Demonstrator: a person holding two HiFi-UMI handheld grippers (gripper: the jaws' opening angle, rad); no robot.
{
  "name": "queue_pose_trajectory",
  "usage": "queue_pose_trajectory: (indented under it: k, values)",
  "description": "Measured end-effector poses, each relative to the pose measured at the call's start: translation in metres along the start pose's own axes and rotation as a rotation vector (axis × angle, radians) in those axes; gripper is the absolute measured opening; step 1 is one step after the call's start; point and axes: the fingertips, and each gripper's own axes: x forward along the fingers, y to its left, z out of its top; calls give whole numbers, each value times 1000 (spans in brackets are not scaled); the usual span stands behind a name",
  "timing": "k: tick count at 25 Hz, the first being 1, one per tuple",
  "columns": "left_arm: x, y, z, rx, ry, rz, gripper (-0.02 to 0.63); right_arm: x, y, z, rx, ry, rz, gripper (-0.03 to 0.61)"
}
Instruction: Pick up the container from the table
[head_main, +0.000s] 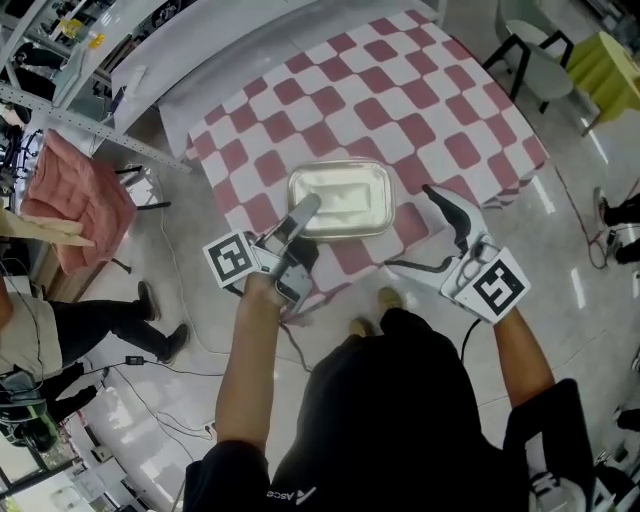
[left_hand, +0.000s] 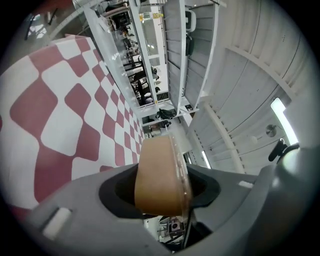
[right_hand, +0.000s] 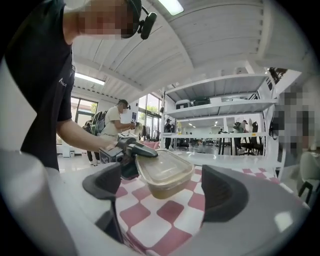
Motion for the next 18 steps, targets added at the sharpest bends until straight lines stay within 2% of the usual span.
queue_pose_trajectory:
  k: [4,8,14,16,18]
  values:
    - [-4,-11,-6,-25,-78,2,213,-3,10,13,2,-18,-11,395]
    - [-8,-21,-12,-29,-128,-3,213,-6,13,19,-13,-26,-67,182]
    - [-19,-34,-17,-13,-179,-9,210,-7,19,30,-28,-50,-112,69]
    - [-22,-38,-19,-12,-190,-18,210,-6,21,32,-47,-42,-118,13]
    - [-26,-40,-21,-14,-197,-22,210,-6,23,33,-55,-35,-119,3]
